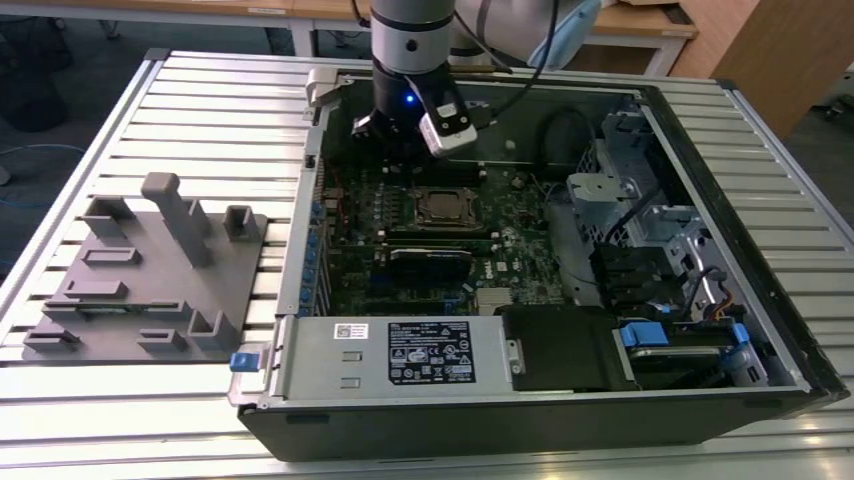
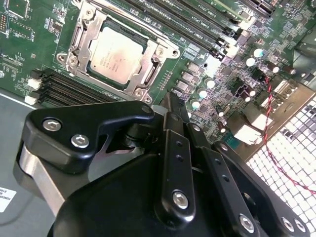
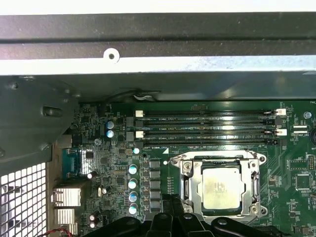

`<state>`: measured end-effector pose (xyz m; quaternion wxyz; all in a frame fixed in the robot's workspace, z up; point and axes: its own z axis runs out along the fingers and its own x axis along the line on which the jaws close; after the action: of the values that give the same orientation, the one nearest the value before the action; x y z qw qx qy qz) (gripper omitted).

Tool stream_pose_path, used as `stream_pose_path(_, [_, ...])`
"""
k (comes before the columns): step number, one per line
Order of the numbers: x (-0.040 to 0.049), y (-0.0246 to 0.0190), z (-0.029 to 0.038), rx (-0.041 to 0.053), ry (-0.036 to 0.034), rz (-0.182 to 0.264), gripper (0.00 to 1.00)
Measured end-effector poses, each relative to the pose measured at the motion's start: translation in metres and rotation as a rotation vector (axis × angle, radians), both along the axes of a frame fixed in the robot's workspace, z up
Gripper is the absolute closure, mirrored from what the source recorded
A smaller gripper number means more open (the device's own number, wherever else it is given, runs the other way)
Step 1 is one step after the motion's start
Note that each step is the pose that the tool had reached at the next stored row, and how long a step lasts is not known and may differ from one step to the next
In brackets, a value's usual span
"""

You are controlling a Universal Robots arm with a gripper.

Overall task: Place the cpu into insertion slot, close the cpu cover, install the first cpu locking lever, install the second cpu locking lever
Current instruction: 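Install the first cpu locking lever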

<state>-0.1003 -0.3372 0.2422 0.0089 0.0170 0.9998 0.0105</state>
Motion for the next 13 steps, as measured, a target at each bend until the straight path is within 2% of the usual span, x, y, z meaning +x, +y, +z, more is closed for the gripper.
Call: stream_pose_path(13, [-0.0075, 0.0000, -0.0004, 0.0001, -0.0017, 0.000, 0.89])
